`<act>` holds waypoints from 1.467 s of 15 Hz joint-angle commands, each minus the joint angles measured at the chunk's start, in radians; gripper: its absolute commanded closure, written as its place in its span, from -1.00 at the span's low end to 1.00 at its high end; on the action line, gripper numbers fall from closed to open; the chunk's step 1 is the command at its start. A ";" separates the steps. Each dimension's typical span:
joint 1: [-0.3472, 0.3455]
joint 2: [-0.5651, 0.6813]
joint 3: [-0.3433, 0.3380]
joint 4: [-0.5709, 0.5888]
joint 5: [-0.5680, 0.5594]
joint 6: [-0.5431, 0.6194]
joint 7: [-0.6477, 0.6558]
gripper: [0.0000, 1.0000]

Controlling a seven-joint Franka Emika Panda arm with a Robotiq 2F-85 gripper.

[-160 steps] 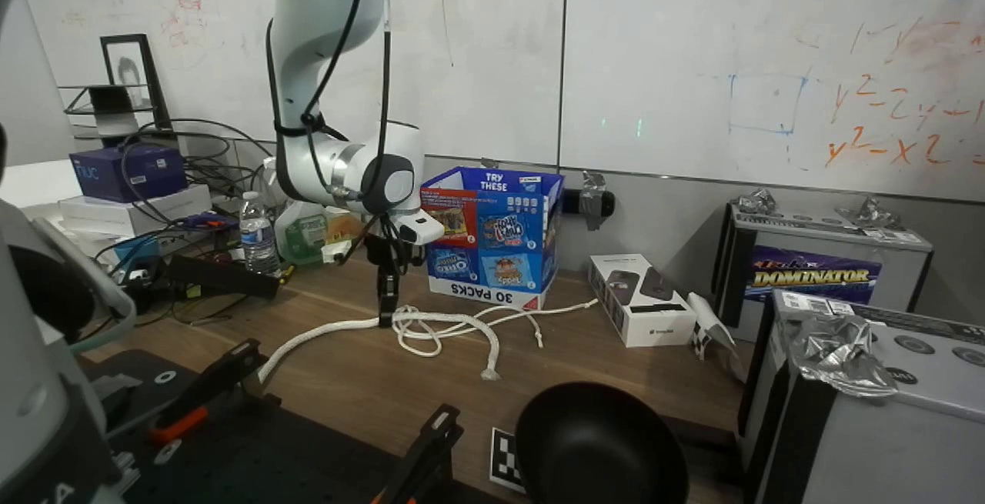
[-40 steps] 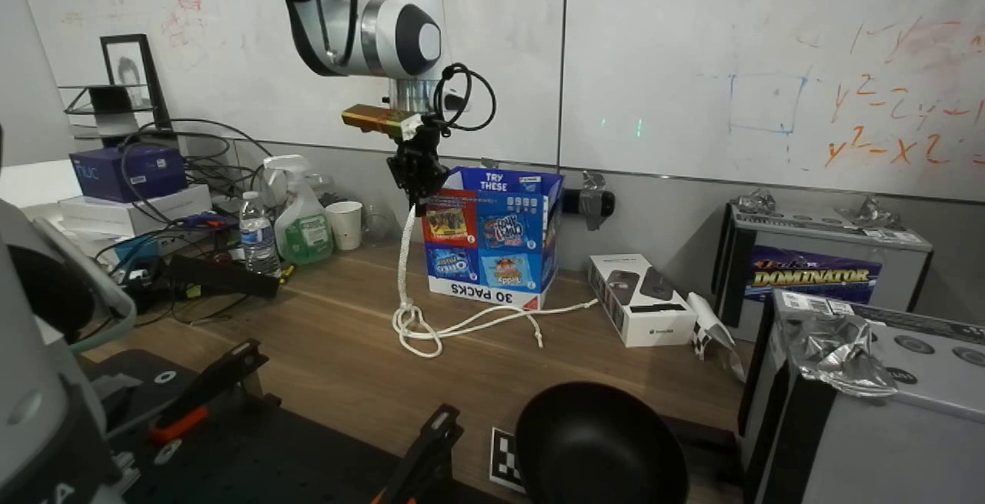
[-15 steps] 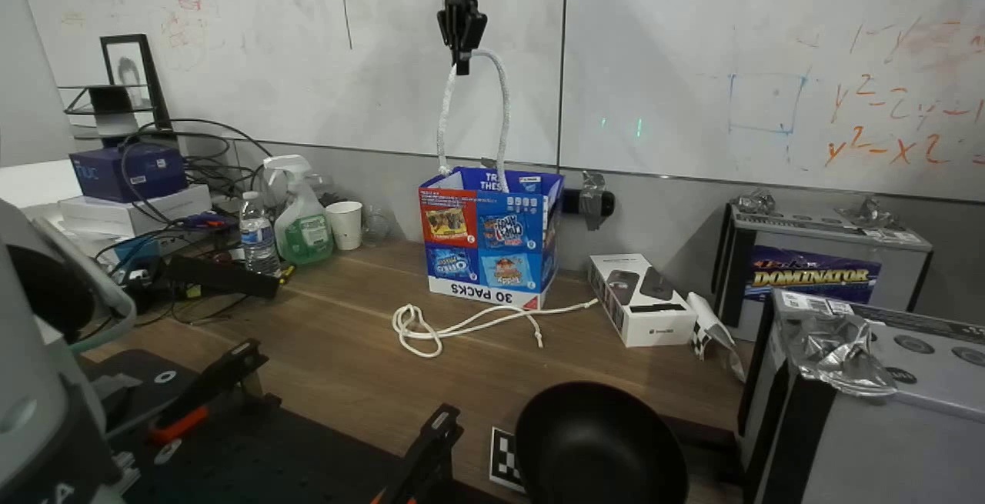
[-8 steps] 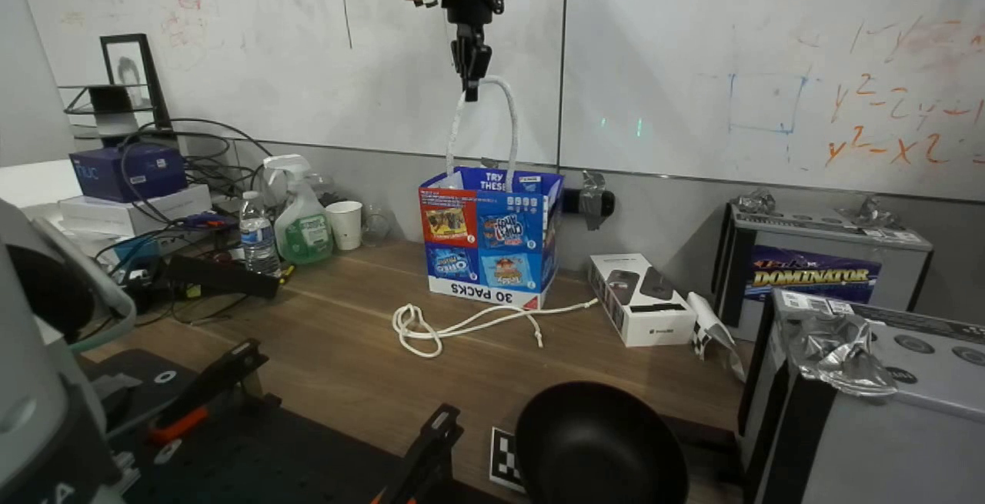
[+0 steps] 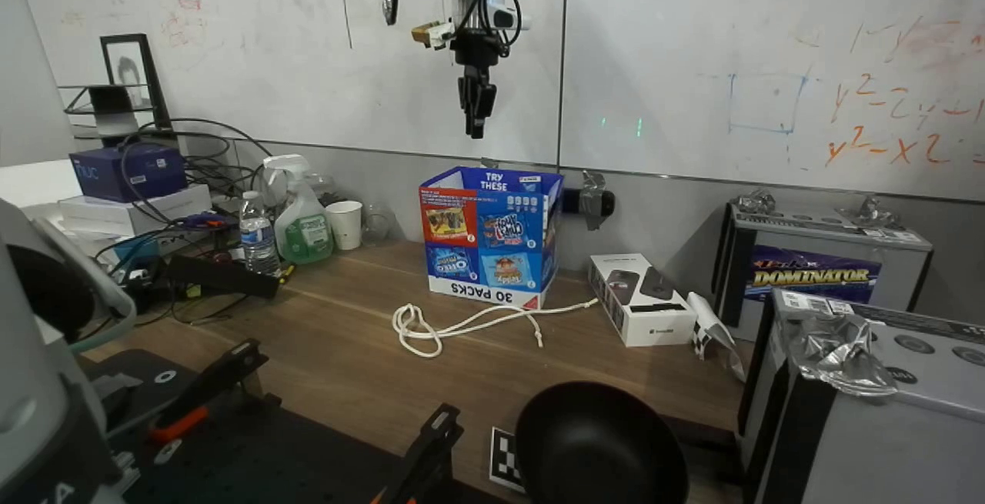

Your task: Pick up the ropes from the table and put them in the box

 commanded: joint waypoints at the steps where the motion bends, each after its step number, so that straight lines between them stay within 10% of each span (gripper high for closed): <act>1: 0.006 0.030 -0.009 0.046 0.017 -0.023 -0.001 -0.33; 6: 0.003 -0.040 -0.003 -0.029 0.015 -0.117 -0.025 -0.98; 14: 0.021 -0.262 0.034 -0.307 0.014 -0.117 -0.087 -1.00; 22: 0.048 -0.325 0.092 -0.600 0.014 0.186 -0.161 -1.00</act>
